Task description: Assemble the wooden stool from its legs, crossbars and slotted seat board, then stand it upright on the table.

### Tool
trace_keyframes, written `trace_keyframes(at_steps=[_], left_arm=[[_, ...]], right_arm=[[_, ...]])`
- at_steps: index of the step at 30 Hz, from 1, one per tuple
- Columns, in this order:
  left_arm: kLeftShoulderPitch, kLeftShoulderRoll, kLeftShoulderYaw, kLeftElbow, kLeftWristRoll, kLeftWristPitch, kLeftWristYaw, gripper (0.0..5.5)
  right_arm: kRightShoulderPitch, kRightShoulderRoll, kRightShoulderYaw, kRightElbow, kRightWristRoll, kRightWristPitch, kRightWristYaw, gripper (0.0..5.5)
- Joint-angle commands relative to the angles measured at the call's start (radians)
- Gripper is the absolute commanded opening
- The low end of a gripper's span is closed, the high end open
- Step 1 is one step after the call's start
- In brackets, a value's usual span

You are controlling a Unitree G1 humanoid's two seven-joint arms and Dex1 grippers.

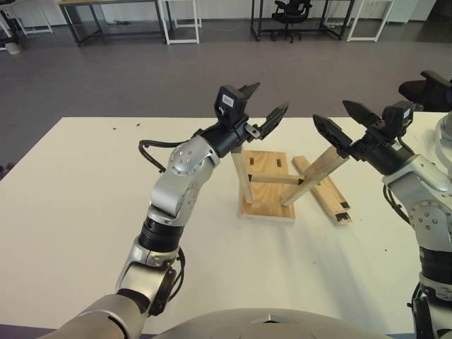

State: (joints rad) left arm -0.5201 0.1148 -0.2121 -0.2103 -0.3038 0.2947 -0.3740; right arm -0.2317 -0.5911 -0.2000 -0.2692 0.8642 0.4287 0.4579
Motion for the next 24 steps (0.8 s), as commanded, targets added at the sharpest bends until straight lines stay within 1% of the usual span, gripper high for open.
trace_keyframes(at_steps=[1,4,6,7,9,11,12,13,14,15,16,18,19,20,22,23,24], left_arm=[[0.013,0.000,0.011,0.120,0.014,0.070,-0.003,3.94],[-0.120,0.005,0.138,0.056,-0.088,0.097,0.003,3.94],[-0.199,0.035,0.248,0.016,-0.178,0.126,0.006,3.94],[-0.232,0.058,0.305,-0.014,-0.234,0.149,0.007,3.94],[-0.268,0.103,0.378,-0.067,-0.314,0.195,0.005,3.94],[-0.180,0.256,0.439,-0.153,-0.369,0.261,-0.096,3.94],[-0.107,0.340,0.464,-0.186,-0.378,0.284,-0.159,3.94],[0.028,0.457,0.515,-0.210,-0.378,0.309,-0.265,3.94],[0.173,0.556,0.576,-0.219,-0.383,0.329,-0.379,3.94],[0.285,0.624,0.625,-0.225,-0.391,0.344,-0.466,3.94],[0.392,0.677,0.663,-0.229,-0.383,0.339,-0.547,3.94],[0.512,0.714,0.665,-0.279,-0.374,0.324,-0.614,3.94],[0.547,0.722,0.633,-0.313,-0.364,0.317,-0.624,3.94],[0.576,0.728,0.577,-0.344,-0.331,0.303,-0.624,3.94],[0.612,0.741,0.398,-0.360,-0.179,0.249,-0.593,3.94],[0.624,0.750,0.317,-0.361,-0.101,0.223,-0.573,3.94],[0.631,0.759,0.236,-0.354,-0.022,0.197,-0.560,3.94]], right_arm=[[0.019,0.057,0.022,-0.007,0.060,0.104,-0.018,5.36],[-0.082,0.067,-0.080,0.046,0.153,0.115,-0.051,5.36],[-0.148,0.056,-0.130,0.165,0.095,0.072,-0.088,5.36],[-0.162,0.041,-0.129,0.229,0.036,0.051,-0.094,5.36],[-0.148,0.001,-0.055,0.321,-0.130,0.003,-0.064,5.36],[-0.052,-0.043,0.131,0.261,-0.243,0.024,0.079,5.36],[-0.007,-0.058,0.191,0.201,-0.257,0.035,0.147,5.36],[0.017,-0.047,0.239,0.132,-0.251,0.068,0.166,5.36],[0.019,-0.010,0.279,0.063,-0.240,0.104,0.153,5.36],[0.014,0.026,0.311,0.010,-0.231,0.135,0.134,5.36],[-0.020,0.091,0.366,-0.028,-0.231,0.175,0.095,5.36],[-0.094,0.192,0.484,-0.038,-0.284,0.234,0.048,5.36],[-0.123,0.212,0.518,-0.028,-0.318,0.246,0.037,5.36],[-0.144,0.206,0.519,-0.007,-0.355,0.241,0.032,5.36],[-0.193,0.132,0.465,0.122,-0.471,0.177,0.007,5.36],[-0.222,0.079,0.465,0.207,-0.558,0.120,0.001,5.36],[-0.248,0.015,0.497,0.305,-0.669,0.035,0.004,5.36]])
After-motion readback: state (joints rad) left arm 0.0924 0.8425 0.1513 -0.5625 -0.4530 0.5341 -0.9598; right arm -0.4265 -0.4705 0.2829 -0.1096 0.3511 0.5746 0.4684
